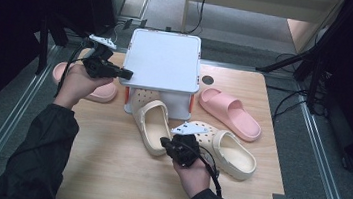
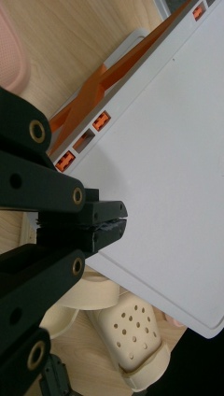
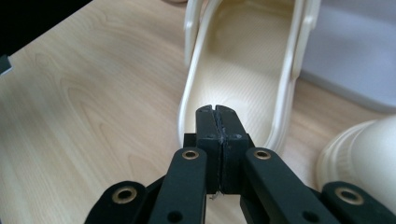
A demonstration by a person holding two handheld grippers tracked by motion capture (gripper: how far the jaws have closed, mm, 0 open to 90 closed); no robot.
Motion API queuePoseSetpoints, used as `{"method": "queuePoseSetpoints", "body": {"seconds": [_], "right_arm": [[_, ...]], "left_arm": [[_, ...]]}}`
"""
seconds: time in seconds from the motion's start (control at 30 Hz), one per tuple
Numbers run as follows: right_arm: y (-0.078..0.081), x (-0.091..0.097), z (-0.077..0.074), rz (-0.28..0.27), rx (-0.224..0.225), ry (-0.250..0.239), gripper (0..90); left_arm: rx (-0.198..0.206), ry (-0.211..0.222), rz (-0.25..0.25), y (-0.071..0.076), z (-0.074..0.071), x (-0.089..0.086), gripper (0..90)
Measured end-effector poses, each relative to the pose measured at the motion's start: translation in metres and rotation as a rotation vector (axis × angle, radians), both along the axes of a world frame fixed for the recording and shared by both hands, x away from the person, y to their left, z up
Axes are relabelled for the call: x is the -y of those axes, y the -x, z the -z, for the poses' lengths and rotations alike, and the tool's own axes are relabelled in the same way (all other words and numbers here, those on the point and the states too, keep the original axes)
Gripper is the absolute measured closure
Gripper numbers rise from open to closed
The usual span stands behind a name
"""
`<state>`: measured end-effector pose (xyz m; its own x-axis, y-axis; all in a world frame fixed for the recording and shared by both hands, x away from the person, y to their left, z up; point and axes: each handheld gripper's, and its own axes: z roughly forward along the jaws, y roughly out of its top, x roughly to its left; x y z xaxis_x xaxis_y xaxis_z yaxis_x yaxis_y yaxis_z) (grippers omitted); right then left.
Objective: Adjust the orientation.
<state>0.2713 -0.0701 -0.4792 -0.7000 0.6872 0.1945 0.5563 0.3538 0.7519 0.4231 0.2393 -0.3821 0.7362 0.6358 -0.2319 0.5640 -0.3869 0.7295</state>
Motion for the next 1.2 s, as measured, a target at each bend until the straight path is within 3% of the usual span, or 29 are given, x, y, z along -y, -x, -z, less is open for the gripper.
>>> {"method": "queuePoseSetpoints", "body": {"seconds": [0.43,0.8,0.9,1.0,1.2], "right_arm": [[0.012,0.006,0.033,-0.024,-0.040,0.021,90.0],[0.010,0.002,0.035,-0.029,-0.016,0.032,90.0],[0.013,0.000,0.042,-0.032,-0.048,0.036,90.0],[0.015,-0.005,0.049,-0.042,-0.047,0.064,90.0],[0.011,-0.012,0.041,-0.040,-0.029,0.040,90.0]], "left_arm": [[0.003,0.005,0.001,0.000,0.001,0.000,89.6],[0.002,0.018,0.003,0.001,0.002,-0.001,89.6],[0.001,0.021,0.001,0.001,0.002,-0.001,89.6],[0.001,0.020,0.002,0.001,0.002,-0.001,89.6],[0.000,0.022,0.001,0.001,0.002,-0.001,89.6]]}}
